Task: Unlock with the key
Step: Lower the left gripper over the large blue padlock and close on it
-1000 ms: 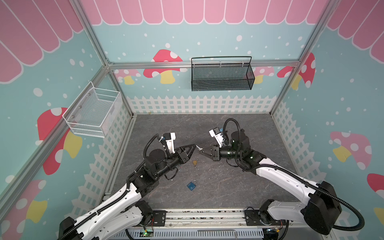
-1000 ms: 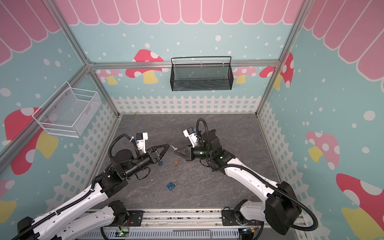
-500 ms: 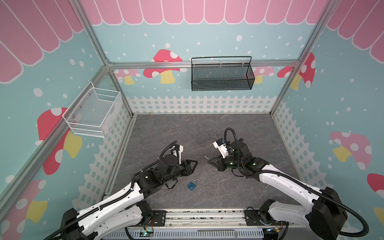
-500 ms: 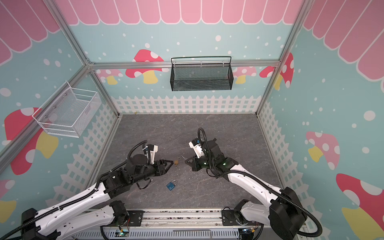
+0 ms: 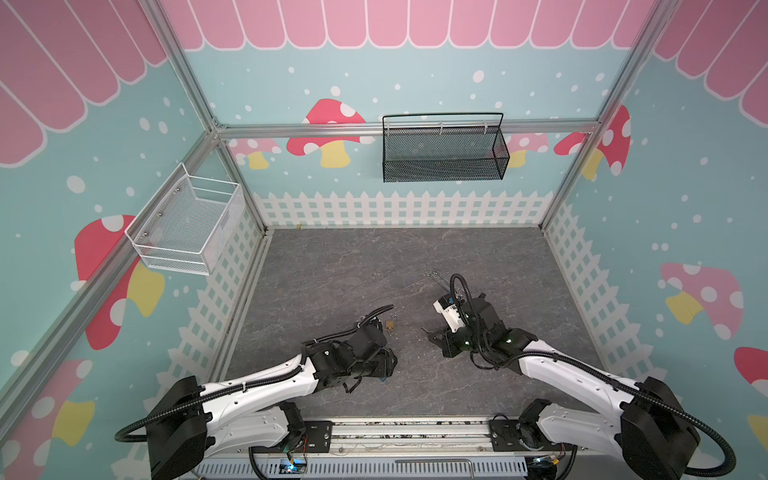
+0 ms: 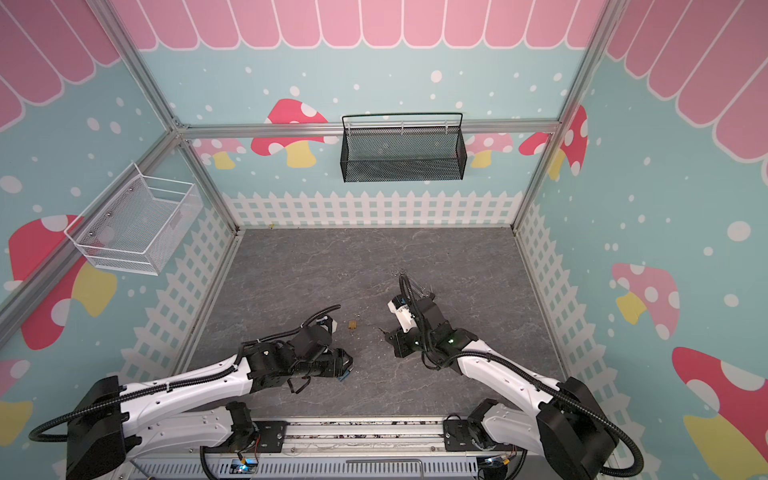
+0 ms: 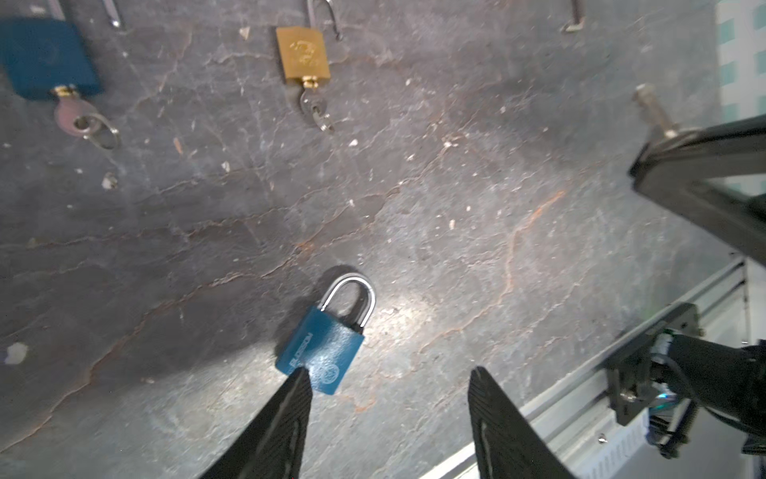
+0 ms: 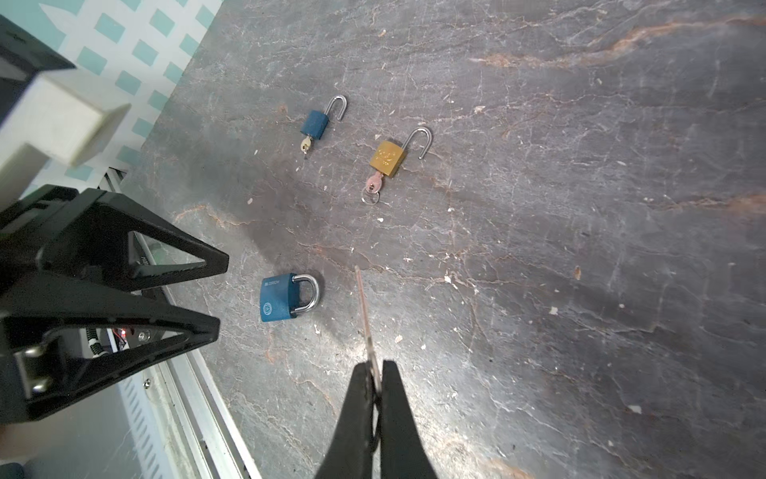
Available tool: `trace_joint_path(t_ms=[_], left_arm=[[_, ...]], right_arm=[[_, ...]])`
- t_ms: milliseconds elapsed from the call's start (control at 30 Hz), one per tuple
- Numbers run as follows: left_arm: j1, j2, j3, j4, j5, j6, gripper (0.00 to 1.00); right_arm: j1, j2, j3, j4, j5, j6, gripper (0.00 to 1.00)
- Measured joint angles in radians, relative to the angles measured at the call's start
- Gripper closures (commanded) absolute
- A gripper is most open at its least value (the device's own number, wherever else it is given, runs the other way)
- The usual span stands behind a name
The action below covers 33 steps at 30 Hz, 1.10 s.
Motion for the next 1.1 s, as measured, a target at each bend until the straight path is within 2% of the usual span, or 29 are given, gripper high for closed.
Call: trace_joint_path(t_ms=[233,600,867,1100], left_arm=[[-0.003,0.108,0.000,0.000,-0.011,0.004,0.33],[-0.013,0.225,0.011,-0.001,-0.026,0.011,0.33],[-0.074,0.259,0.058,-0.038,-0.049,0.006,0.35],[-0.141,0.350,0.140,-0.111,-0.095,-0.012,0.38]], right_arm=[[0.000,0.000,-0.039,0.056,0.016,-0.007,1.00],[0.000,-0.021,-0.080,0.113,0.020,-0.014,1.00],[0.000,-0.026,-0.082,0.123,0.023,-0.016,1.00],[0.000,-0.032,-0.082,0.120,0.037,-0.019,1.00]])
